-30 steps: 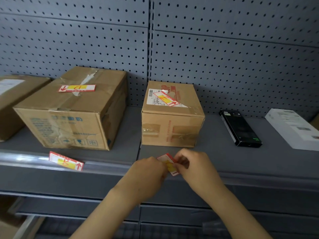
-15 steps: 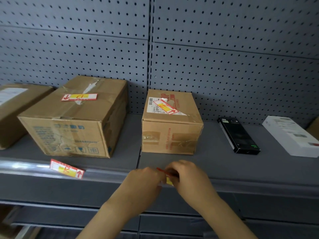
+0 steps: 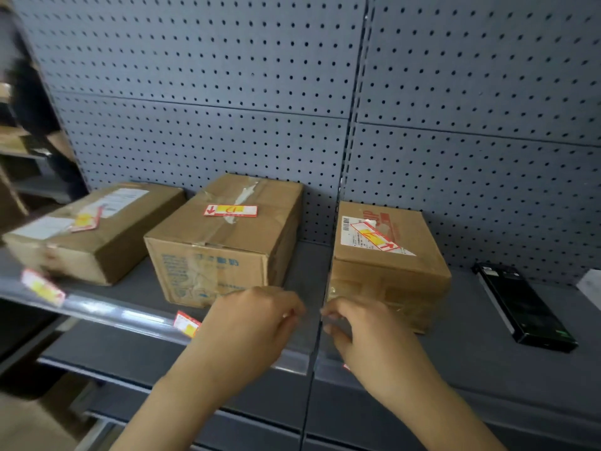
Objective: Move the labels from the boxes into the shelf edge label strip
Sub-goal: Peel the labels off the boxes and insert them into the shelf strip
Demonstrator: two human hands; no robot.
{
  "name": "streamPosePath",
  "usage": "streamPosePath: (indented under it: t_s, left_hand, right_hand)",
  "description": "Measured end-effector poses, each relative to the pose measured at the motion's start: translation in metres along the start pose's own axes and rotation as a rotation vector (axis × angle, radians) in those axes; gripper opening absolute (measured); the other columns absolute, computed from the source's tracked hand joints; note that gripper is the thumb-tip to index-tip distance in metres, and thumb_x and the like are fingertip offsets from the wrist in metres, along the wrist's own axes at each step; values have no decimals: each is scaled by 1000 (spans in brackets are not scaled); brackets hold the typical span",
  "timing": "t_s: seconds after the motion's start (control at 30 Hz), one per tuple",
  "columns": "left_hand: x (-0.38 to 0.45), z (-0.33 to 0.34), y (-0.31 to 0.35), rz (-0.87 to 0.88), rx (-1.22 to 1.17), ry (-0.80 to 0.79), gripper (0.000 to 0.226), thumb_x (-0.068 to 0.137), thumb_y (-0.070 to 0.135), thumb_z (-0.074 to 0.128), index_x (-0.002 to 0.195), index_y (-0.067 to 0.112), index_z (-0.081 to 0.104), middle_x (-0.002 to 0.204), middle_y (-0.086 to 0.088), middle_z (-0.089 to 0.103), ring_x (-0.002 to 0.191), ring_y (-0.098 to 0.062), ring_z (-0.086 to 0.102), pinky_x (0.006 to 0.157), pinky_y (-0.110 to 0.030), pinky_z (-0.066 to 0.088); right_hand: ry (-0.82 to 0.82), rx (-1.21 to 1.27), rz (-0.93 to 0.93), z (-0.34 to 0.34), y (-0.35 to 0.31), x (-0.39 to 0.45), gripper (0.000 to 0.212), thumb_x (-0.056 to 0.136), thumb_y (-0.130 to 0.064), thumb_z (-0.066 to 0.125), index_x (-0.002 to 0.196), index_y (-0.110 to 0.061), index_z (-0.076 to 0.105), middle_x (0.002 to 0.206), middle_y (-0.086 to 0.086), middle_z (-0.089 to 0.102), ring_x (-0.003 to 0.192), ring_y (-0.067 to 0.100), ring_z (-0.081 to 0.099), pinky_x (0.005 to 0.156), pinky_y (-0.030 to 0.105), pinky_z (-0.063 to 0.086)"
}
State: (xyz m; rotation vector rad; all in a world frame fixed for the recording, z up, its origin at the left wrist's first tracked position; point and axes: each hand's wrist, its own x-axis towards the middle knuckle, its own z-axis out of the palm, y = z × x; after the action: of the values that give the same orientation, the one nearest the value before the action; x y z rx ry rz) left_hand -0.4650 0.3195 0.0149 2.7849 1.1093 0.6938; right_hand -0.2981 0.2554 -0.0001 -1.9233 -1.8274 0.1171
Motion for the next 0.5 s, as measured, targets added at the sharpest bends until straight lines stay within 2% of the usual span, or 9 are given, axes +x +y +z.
streamPosePath:
  t_s: [0.1,0.2,0.27,0.37,0.43,0.5]
  left_hand:
    - [1,-30,-23,-32,27,69,9,82,30,63,87,36,67,80,15,71,72,-11,67,54,-27,48]
    - [8,-57,-53,-55,53,169,11,78,25,71,84,35,68,73,18,70,66,-6,65,48,-20,41]
    - [17,-69,-80,-72,62,219,12,77,24,72,82,34,69,69,19,66,62,-4,61,48,-15,37]
    - [36,-81,-121,-81,65,226,12,78,25,70,84,34,68,64,23,56,60,1,52,50,-12,33]
    - [50,-86,-144,-68,67,201,9,81,28,67,86,35,67,65,23,56,61,1,52,50,-13,36]
    - [63,-88,-163,-53,64,144,9,84,29,62,90,35,66,74,19,64,68,-2,60,55,-25,49]
  right_hand:
    - [68,20,-65,-4,-22,21,17,90,-22,58,105,-28,65,103,-11,66,95,7,59,76,24,49]
    - [130,18,-113,-6,-45,50,15,89,-23,60,102,-26,67,99,-11,65,93,7,58,77,27,51]
    - [158,2,-137,-5,-58,72,15,89,-24,60,102,-26,68,98,-12,66,94,7,57,78,28,51]
    - [186,-9,-139,2,-76,104,16,90,-26,59,104,-28,66,98,-16,64,95,3,55,78,23,49]
    - [206,-14,-120,10,-87,125,17,90,-27,58,106,-29,65,98,-16,63,93,2,54,77,21,48]
    - [214,-16,-100,18,-98,143,17,90,-28,58,106,-29,65,99,-16,62,92,3,55,78,21,49]
